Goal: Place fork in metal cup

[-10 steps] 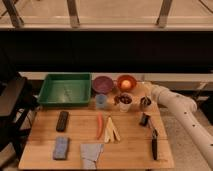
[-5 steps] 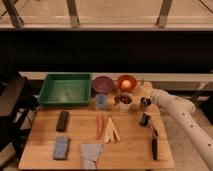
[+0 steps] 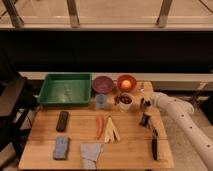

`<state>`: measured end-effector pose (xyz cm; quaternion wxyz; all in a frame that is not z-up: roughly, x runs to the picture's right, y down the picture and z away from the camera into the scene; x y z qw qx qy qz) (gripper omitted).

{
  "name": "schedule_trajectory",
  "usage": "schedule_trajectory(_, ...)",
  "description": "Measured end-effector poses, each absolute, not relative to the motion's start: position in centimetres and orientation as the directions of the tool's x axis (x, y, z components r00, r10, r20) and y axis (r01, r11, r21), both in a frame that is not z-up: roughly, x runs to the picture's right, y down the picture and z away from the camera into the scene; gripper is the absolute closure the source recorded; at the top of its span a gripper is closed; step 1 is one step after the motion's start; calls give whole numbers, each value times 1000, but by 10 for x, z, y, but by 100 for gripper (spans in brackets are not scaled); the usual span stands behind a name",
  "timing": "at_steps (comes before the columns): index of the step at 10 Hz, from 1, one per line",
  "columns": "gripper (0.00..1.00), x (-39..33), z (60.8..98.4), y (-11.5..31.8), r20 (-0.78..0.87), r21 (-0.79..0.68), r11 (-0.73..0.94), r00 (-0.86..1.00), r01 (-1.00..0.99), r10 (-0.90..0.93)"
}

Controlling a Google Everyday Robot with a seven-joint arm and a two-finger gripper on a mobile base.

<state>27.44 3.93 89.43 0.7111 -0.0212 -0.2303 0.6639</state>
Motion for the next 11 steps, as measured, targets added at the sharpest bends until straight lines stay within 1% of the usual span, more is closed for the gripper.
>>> schedule_trajectory(1,99,274,895,42,294,-342,111,6,-933,956)
schedule_trajectory(2,95,275,895,44,289,-349,98,-8,-932,957)
schedule_trajectory(3,87,276,895,45,286,-351,90,-16,-932,958)
schedule_trajectory(4,75,278,895,45,285,-350,86,-19,-933,958)
schedule_trajectory(6,57,276,895,46,284,-352,86,-19,-932,959)
schedule_trajectory(8,36,277,895,46,285,-353,85,-21,-932,958)
schedule_trajectory(9,31,276,894,46,288,-358,90,-18,-929,957)
schedule_trajectory(11,30,278,891,45,295,-373,96,-20,-923,955)
